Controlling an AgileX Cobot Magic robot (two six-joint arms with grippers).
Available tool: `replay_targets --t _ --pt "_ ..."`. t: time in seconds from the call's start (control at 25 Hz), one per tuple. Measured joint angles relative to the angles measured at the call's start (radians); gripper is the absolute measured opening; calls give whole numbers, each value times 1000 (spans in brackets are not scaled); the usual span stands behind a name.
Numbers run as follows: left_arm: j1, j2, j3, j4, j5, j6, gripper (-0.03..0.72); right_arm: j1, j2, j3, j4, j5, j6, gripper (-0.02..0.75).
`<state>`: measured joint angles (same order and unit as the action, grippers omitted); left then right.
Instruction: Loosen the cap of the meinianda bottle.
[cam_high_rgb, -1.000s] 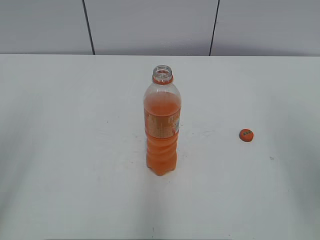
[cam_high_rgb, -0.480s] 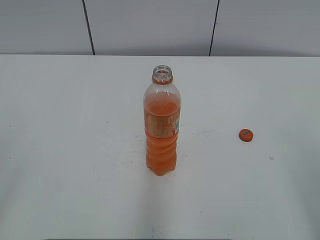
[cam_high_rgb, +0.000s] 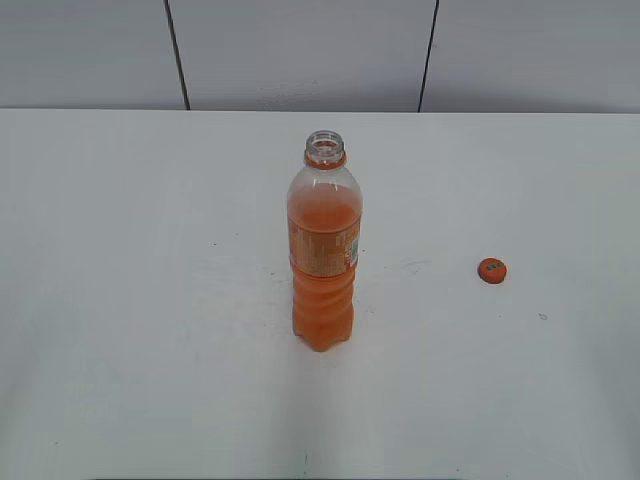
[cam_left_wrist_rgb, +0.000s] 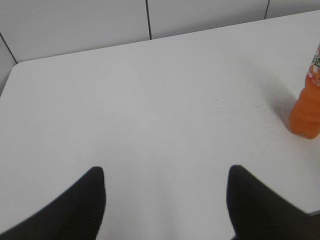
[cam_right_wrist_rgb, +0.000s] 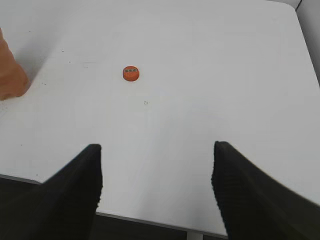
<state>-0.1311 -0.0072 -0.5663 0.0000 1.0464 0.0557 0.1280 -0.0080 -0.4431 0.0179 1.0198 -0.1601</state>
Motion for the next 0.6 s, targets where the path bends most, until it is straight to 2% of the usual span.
replay_targets --t 0.6 --pt "0 0 3 0 -6 0 468 0 0 0 0 0 0 517"
